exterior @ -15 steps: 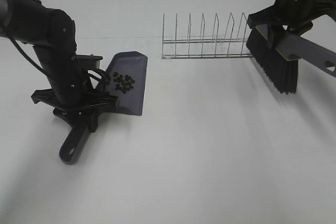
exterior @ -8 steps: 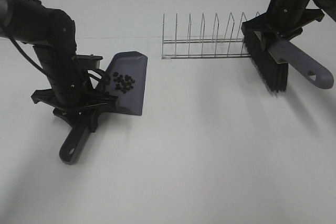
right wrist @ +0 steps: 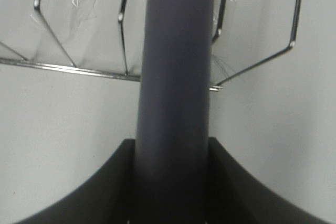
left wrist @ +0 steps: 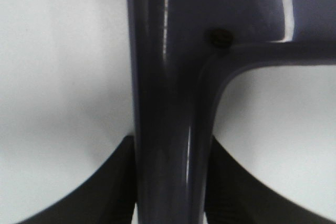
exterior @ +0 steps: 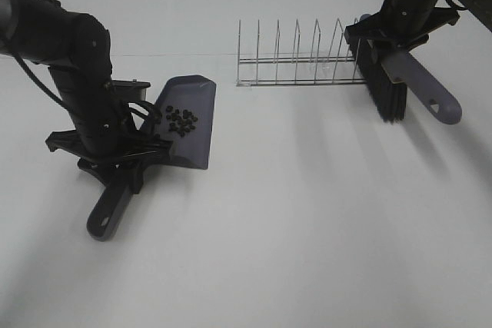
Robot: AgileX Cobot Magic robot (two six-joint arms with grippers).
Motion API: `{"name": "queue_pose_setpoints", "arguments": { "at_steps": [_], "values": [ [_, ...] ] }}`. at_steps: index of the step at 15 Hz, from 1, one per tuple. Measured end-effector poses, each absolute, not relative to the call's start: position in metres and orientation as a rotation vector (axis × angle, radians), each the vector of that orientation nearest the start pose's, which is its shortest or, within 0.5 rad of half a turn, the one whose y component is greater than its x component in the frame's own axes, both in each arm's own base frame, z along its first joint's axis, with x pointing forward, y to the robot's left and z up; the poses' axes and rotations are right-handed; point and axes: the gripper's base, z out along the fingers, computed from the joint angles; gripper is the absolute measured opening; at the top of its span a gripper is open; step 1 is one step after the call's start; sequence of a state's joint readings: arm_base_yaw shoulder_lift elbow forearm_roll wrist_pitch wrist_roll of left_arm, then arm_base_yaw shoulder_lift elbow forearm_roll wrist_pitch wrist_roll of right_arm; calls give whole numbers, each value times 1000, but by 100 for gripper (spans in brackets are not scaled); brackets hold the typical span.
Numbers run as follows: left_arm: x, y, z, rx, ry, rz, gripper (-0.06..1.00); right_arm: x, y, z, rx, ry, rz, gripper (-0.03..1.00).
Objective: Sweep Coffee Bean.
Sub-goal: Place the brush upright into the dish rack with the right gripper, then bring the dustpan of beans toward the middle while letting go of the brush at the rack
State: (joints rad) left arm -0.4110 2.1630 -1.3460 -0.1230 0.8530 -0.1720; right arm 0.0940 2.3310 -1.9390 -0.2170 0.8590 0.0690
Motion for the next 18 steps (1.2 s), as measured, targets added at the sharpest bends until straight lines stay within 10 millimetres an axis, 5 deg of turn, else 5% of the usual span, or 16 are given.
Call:
{"name": "queue_pose_setpoints", "arguments": {
  "at_steps": [6, 7, 8, 9, 18],
  "values": [
    [354, -164, 94, 250, 3168, -134, 32, 515, 34, 169, -156, 2659, -206, 30],
    [354, -164, 94, 250, 3168, -134, 32, 515, 34, 169, -134, 2660, -200, 39],
    [354, -164, 94, 250, 3168, -134, 32, 516, 33, 170, -87, 2653, -198, 65],
    [354, -164, 94, 250, 3168, -134, 32, 516, 33, 170, -82, 2654, -197, 73],
    [346, -189, 103, 290, 3100, -180, 32, 504, 31, 216, -53, 2624, -199, 79]
  ]
}}
